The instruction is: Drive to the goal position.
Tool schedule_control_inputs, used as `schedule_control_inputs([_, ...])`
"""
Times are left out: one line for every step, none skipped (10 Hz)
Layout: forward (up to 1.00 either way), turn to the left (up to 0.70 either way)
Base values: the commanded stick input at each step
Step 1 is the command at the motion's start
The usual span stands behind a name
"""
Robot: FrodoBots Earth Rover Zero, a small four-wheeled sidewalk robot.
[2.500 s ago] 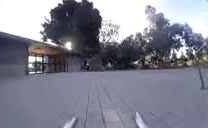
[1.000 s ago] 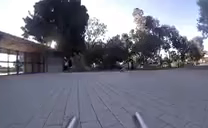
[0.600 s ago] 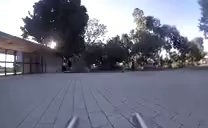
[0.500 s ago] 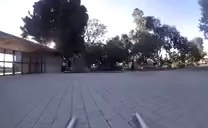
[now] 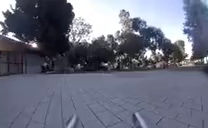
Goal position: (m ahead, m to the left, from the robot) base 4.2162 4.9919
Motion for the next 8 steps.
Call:
schedule_control_inputs([1.0, 0.0])
schedule_control_inputs([1.0, 0.0])
schedule_control_inputs([1.0, 0.0])
schedule_control_inputs([1.0, 0.0])
schedule_control_inputs([1.0, 0.0])
schedule_control_inputs([1.0, 0.0])
schedule_control_inputs([1.0, 0.0])
schedule_control_inputs([1.0, 0.0])
